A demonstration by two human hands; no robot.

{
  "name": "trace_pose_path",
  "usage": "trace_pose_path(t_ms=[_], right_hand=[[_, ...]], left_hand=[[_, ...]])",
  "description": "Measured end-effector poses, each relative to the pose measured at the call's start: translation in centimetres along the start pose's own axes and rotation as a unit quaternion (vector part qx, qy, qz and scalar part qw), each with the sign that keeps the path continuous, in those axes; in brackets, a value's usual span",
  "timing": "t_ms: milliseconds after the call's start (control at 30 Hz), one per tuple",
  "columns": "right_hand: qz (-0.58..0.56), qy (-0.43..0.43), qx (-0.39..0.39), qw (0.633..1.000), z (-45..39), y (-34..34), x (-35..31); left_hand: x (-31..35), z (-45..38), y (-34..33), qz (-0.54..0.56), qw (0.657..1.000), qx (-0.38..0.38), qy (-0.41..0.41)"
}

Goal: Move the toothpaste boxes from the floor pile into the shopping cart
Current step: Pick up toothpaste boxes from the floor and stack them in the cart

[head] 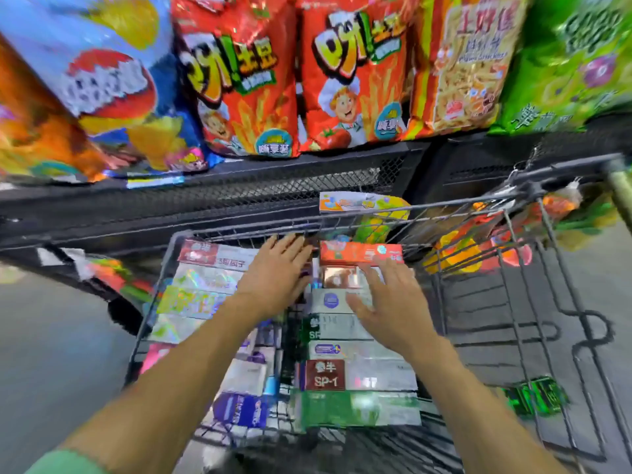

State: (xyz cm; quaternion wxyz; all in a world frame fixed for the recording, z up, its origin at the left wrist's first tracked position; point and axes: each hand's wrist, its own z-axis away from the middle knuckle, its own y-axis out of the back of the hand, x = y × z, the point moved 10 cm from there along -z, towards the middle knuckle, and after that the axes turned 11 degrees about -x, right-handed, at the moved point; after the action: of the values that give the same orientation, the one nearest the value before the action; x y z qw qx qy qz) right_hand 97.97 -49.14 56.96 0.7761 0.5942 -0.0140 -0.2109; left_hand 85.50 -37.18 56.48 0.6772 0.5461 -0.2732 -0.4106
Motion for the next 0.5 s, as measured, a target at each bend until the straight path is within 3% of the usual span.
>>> trace_pose_path(t_ms=[267, 500], right_hand=[[0.064, 0.167, 0.009, 0.984, 0.9, 4.5, -25.7], [0.142, 0.341, 0.016, 0.929, 5.8, 0.7, -57.7]], left_hand=[[-17.4, 26.1, 4.3, 0.069, 0.974, 0.045, 0.211], [-32.7, 58.3, -0.7, 0.072, 0.888, 0.056, 0.451]])
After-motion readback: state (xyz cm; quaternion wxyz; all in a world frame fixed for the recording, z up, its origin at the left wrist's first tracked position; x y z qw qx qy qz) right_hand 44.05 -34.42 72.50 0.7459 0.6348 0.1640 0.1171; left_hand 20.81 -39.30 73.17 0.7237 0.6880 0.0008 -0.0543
